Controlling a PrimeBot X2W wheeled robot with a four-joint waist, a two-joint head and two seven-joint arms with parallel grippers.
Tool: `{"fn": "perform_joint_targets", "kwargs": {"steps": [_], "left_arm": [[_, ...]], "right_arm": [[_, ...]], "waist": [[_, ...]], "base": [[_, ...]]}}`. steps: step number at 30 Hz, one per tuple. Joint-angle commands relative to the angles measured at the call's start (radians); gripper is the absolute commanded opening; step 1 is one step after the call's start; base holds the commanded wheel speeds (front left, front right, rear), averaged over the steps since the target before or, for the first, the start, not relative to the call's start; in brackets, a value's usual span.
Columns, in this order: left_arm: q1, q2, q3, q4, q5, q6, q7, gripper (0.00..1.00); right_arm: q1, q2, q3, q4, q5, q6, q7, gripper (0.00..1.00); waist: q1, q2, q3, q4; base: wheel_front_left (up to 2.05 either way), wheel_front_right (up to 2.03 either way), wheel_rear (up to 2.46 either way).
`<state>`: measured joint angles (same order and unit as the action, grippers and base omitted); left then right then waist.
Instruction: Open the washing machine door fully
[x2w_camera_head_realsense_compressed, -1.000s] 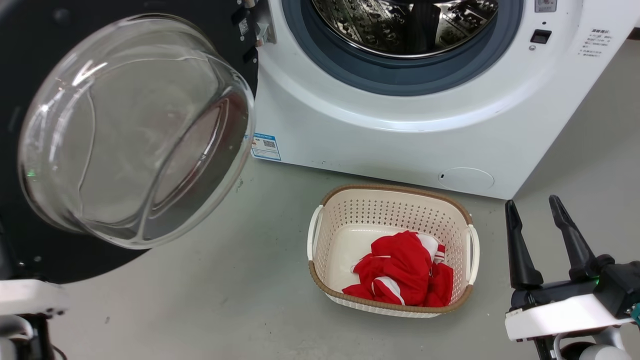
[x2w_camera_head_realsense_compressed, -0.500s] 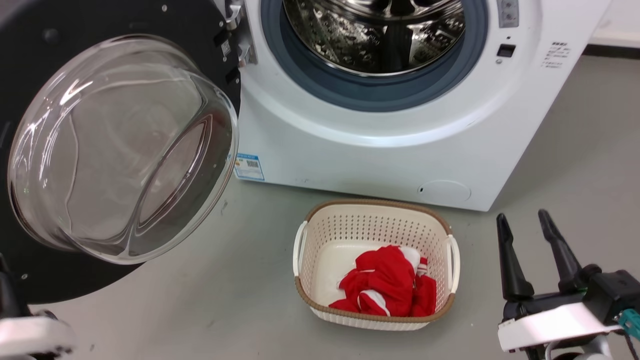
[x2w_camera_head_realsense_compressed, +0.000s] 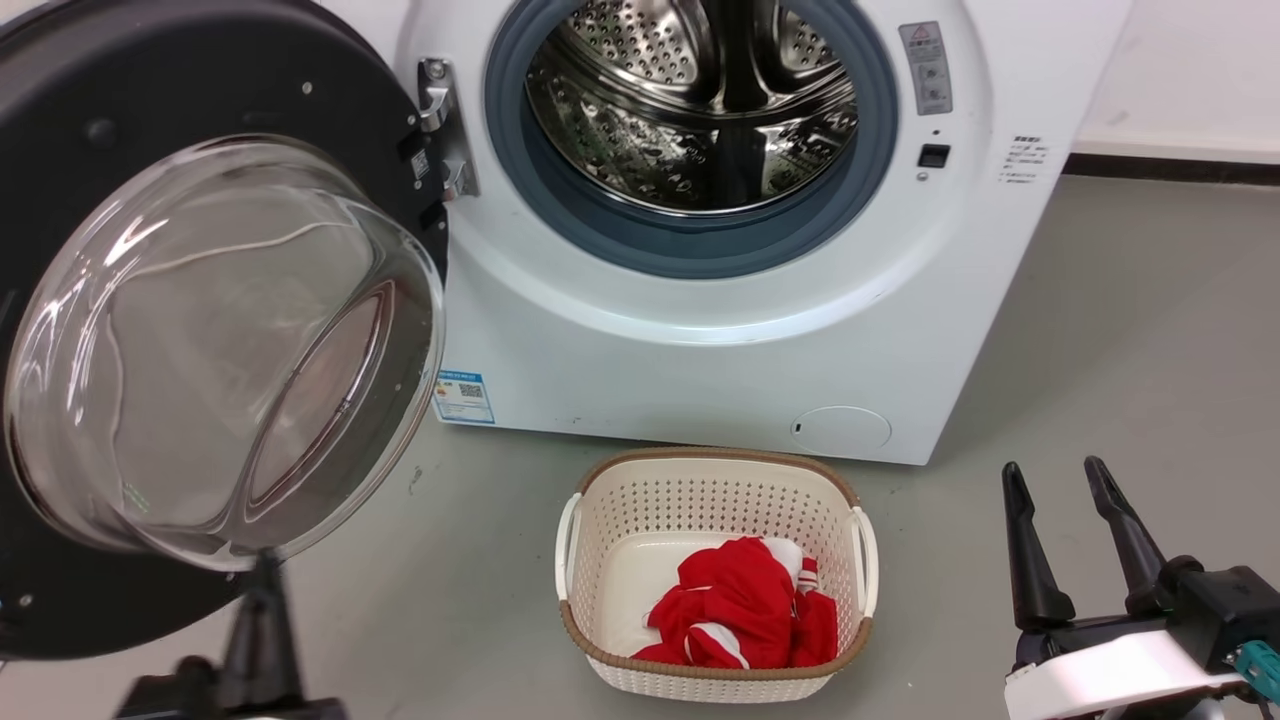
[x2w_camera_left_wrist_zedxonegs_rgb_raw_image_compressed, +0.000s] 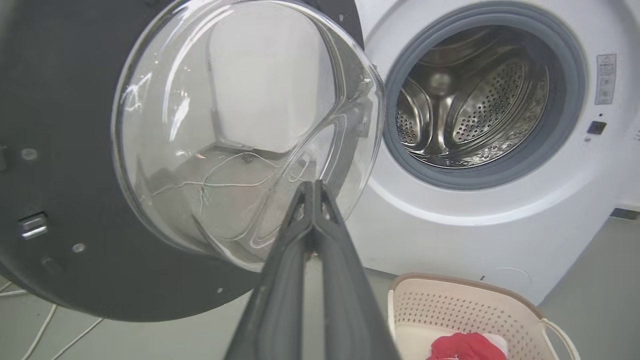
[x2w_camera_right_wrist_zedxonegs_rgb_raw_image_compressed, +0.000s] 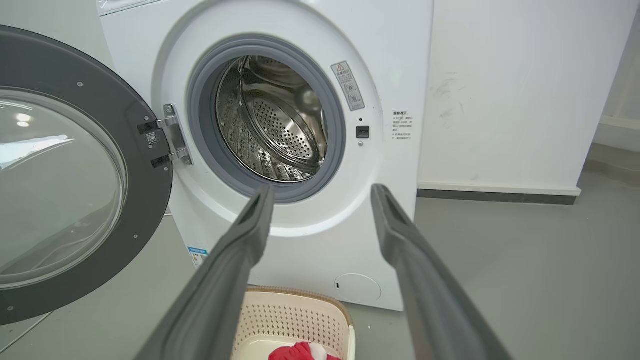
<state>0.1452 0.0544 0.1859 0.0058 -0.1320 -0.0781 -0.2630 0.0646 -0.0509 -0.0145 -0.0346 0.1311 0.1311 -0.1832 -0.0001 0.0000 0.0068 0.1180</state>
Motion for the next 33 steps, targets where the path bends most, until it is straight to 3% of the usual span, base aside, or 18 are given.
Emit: {"fn": "perform_joint_targets", "kwargs": {"steps": [1, 6, 11, 33], "left_arm": [[0.015, -0.003, -0.031, -0.01, -0.005, 0.009, -0.002, 1.0], [-0.003, -0.004, -0.159, -0.042, -0.016, 0.049, -0.002, 1.0], [-0.053, -0.004, -0.219, -0.033, -0.001, 0.071, -0.002, 1.0], [-0.171, -0.004, -0.178, 0.028, 0.039, 0.041, -0.002, 1.0]], "right_arm": [[0.01, 0.002, 0.0, -0.005, -0.007, -0.001, 0.004, 1.0], [0.013, 0.002, 0.003, -0.018, -0.023, -0.001, 0.01, 1.0], [0.009, 0.001, 0.008, -0.039, -0.05, -0.001, 0.016, 1.0], [-0.021, 0.002, -0.002, 0.002, -0.043, -0.001, 0.005, 1.0]], "waist": [[0.0001, 0.0, -0.008, -0.011], [0.0001, 0.0, -0.011, -0.036], [0.0001, 0.0, -0.01, -0.068], [0.0001, 0.0, 0.034, -0.123]], "base": [[0.0, 0.0, 0.0], [0.0, 0.0, 0.0], [0.0, 0.0, 0.0], [0.0, 0.0, 0.0]]}}
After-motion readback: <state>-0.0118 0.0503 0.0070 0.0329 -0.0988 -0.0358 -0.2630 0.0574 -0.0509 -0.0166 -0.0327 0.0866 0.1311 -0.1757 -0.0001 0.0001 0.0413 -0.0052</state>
